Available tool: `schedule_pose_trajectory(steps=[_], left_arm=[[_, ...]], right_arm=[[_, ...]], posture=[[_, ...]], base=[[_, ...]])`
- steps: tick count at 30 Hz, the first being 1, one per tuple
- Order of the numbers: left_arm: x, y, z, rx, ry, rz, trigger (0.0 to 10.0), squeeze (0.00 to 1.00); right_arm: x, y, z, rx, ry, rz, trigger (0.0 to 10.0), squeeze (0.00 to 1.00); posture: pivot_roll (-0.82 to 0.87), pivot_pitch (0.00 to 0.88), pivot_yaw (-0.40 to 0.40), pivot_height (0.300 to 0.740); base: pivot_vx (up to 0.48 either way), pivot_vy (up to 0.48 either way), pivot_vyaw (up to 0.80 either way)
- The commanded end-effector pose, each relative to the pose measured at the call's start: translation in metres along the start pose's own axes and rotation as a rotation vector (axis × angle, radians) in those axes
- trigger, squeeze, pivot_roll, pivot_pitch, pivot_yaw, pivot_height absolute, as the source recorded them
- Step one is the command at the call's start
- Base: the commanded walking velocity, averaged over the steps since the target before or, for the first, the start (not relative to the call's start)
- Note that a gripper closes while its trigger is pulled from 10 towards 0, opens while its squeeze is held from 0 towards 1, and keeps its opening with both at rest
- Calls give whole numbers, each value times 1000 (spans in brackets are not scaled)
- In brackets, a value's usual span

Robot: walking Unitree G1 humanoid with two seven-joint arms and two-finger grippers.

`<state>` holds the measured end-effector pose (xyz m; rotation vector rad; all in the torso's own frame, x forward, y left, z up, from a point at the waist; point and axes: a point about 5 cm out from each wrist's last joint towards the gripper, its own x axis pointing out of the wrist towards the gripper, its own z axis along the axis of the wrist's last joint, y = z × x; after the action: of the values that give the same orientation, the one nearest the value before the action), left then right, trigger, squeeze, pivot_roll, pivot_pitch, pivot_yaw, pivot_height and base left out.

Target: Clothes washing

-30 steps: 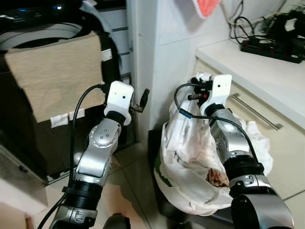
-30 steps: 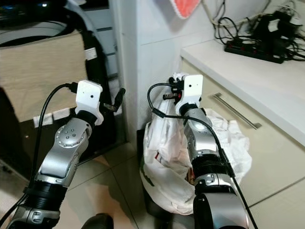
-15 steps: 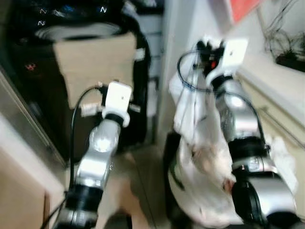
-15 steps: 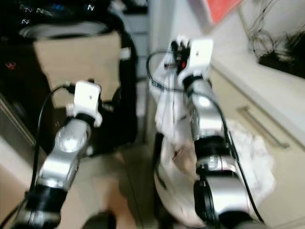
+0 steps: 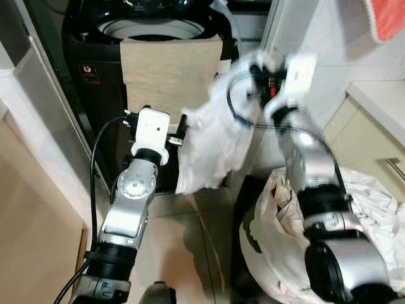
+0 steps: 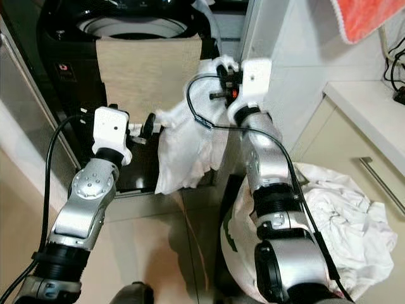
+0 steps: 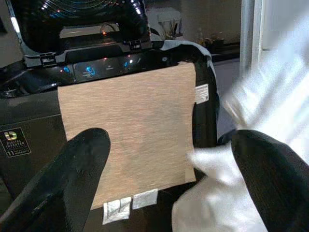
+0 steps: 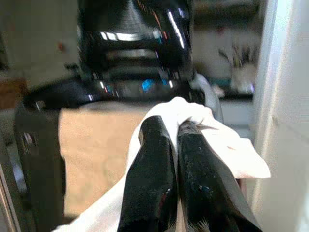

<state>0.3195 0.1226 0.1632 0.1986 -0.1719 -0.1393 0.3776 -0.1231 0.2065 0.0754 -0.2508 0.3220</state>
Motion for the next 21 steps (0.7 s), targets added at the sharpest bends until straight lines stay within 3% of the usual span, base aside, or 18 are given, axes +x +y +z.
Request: schedule_pose_trajectory(steps=[1, 6, 18, 21], left_arm=[[1, -1, 1, -2, 0, 10, 10000, 0], [1, -1, 0, -44, 16, 27, 10000, 0], [-1, -3, -2, -24, 30, 46, 10000, 0], [-1, -4, -3, -21, 31, 38, 10000, 0]], right_arm=[[1, -4, 6, -24, -20, -10, 0, 0], [-6, -9, -10, -5, 31, -39, 0, 0], [-18, -19, -35, 28, 97, -89, 0, 0], [-19, -23, -35, -26, 93, -108, 0, 0]], posture=[[-12, 0, -69, 740], [-9, 0, -64, 740], [-10, 0, -64, 740], [-9, 0, -64, 740]], base=[[0, 0, 475], [0, 188, 475], [0, 23, 464], [0, 0, 150]])
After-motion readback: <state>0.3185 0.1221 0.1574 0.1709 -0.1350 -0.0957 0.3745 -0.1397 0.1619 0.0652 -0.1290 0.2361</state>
